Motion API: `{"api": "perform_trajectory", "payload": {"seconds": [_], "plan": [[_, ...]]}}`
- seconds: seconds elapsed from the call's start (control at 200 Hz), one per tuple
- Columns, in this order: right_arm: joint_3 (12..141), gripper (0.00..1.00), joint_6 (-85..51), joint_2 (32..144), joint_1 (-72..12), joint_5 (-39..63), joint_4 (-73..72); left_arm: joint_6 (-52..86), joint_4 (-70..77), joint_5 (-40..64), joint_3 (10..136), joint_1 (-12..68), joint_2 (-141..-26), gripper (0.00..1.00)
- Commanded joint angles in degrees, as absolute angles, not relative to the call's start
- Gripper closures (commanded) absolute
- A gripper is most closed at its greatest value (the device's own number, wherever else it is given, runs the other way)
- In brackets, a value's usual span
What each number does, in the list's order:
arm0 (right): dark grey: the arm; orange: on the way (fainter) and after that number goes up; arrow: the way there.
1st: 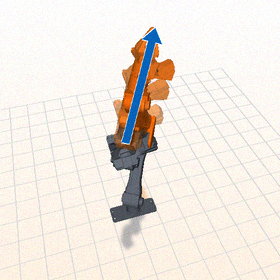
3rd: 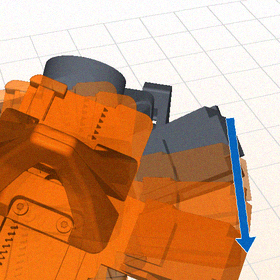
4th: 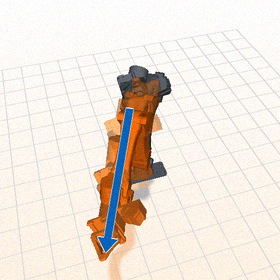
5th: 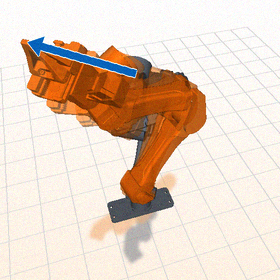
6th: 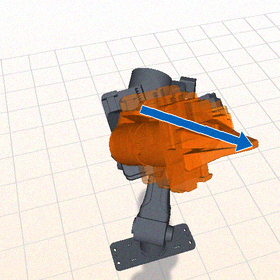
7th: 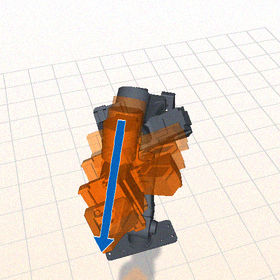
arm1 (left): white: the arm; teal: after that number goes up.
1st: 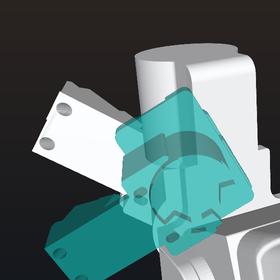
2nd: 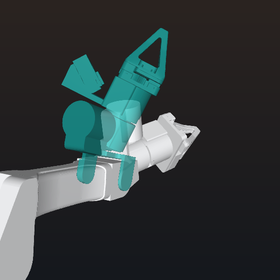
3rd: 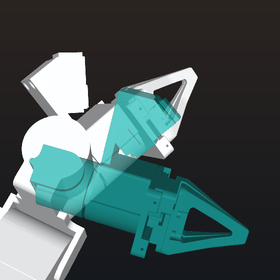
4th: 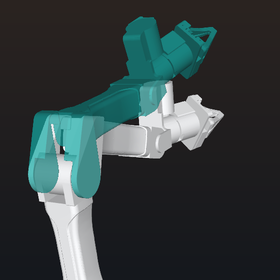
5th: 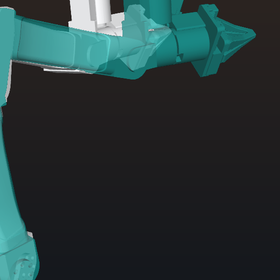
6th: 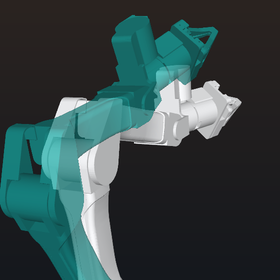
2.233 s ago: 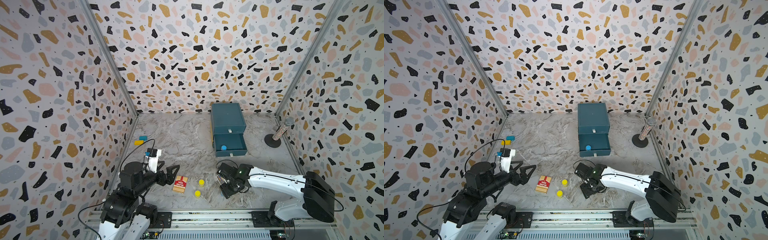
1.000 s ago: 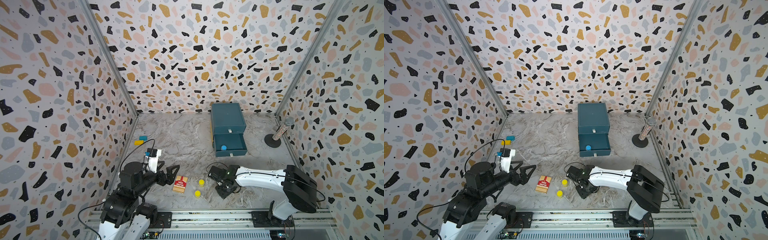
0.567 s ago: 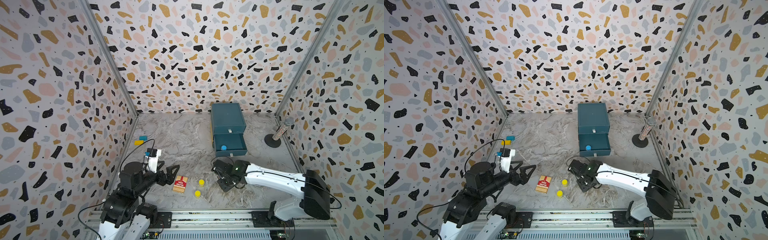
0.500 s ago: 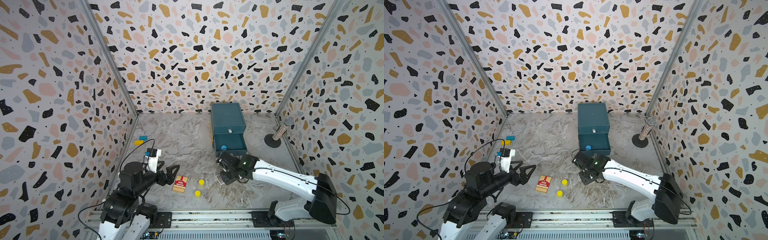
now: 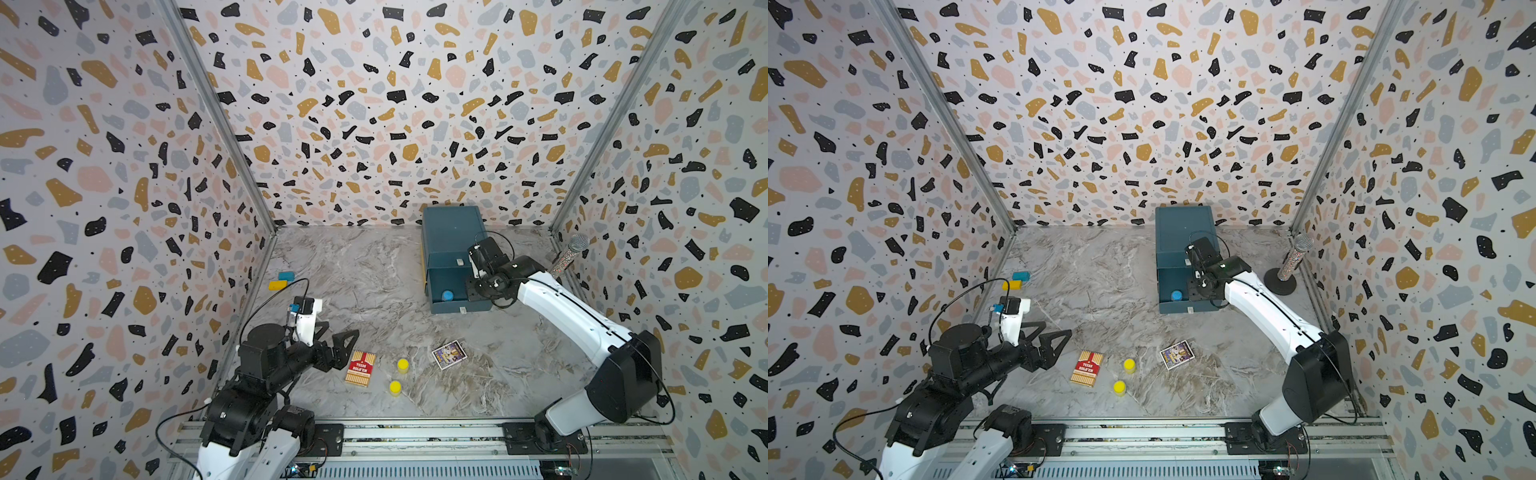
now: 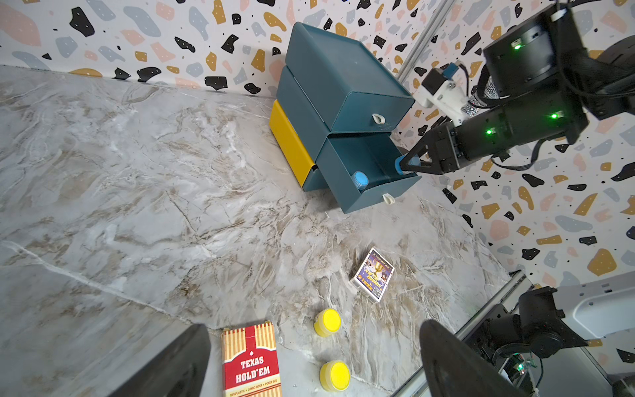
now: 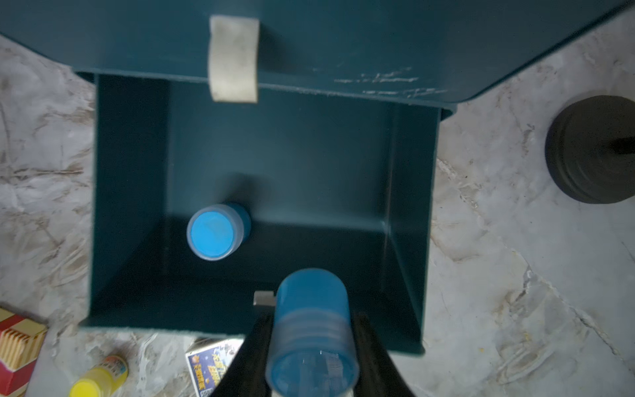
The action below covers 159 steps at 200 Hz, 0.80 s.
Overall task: Put the paint cans in the drawer according to color
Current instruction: Place the paint can in the drawer.
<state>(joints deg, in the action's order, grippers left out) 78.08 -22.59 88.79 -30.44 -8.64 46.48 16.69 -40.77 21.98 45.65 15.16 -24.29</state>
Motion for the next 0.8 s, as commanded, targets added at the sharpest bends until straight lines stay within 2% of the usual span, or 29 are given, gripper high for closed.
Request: {"api": "perform_trajectory", "payload": {"seconds": [0.0,0.596,0.666,0.791], "plan": [[79.2,0.82,-22.0,89.3,-29.7,-9.5,45.1,16.1,-39.3,22.7,46.7,14.9,-23.7,0.03],[76.0,0.75,-22.4,95.2,-28.1,-9.4,41.1,16.2,-39.3,22.8,46.7,14.9,-23.8,0.02],[76.1,0.70,-22.4,95.6,-28.0,-9.5,41.0,16.1,-39.2,22.8,46.7,14.9,-23.8,0.02],[76.0,0.55,-22.3,95.6,-27.9,-9.6,40.8,16.1,-39.3,22.8,46.7,14.9,-23.8,0.02]]}}
